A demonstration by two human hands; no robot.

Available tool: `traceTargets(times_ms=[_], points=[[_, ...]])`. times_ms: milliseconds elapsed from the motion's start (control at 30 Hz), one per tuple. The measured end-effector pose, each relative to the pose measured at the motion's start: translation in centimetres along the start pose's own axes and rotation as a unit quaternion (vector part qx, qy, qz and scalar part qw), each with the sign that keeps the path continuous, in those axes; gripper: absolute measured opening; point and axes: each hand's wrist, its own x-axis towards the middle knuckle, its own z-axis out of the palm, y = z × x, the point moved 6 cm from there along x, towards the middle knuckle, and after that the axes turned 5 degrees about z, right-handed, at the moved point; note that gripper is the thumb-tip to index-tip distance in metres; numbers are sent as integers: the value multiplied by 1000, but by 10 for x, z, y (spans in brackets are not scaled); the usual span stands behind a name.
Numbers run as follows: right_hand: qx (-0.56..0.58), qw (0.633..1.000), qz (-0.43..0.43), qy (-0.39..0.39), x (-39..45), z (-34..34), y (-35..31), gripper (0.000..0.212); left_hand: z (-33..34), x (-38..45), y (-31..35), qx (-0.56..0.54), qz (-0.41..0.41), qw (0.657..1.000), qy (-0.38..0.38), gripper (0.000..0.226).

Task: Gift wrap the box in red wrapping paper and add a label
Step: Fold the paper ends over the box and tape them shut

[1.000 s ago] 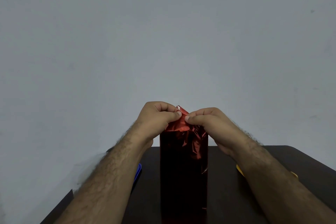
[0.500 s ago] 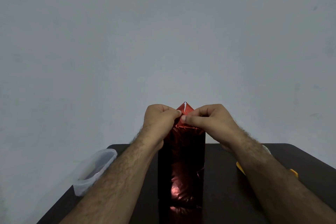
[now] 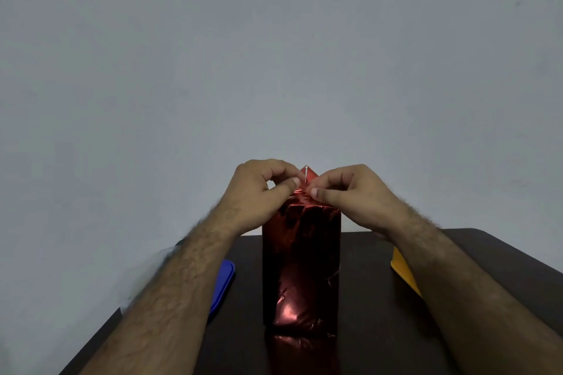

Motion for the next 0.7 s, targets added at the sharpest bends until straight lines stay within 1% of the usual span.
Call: traceTargets(times_ms=[67,100,133,200,267,333,400,533,700], points=[[-54,998,-13,14,-1,-1,-1,10,3,-1,1,25,9,998,-52,14],[-80,996,-31,21,-2,-2,-4,14,4,-1,-1,43,10,997,-64,13],[-103,993,-52,24,-4,-1,-6,18,5,-2,-3,61,8,996,-69,13],[-147,984,-100,11,-8,3,-12,29,5,-1,-5,103,4,992,-75,20],[-199,970,-143,1,-9,7,-13,39,5,-1,-6,127,3,989,-79,22],[-224,961,-161,9,-6,5,-10,37,5,0,-6,143,3,986,-88,23],[-225,963,-151,13,-3,2,-6,34,6,0,-6,153,3,983,-101,27],[-233,961,-148,5,-2,0,-3,35,9,1,-4,182,8,976,-119,43],[-235,960,-146,-33,-3,-2,-3,31,12,4,1,195,47,974,-105,36]])
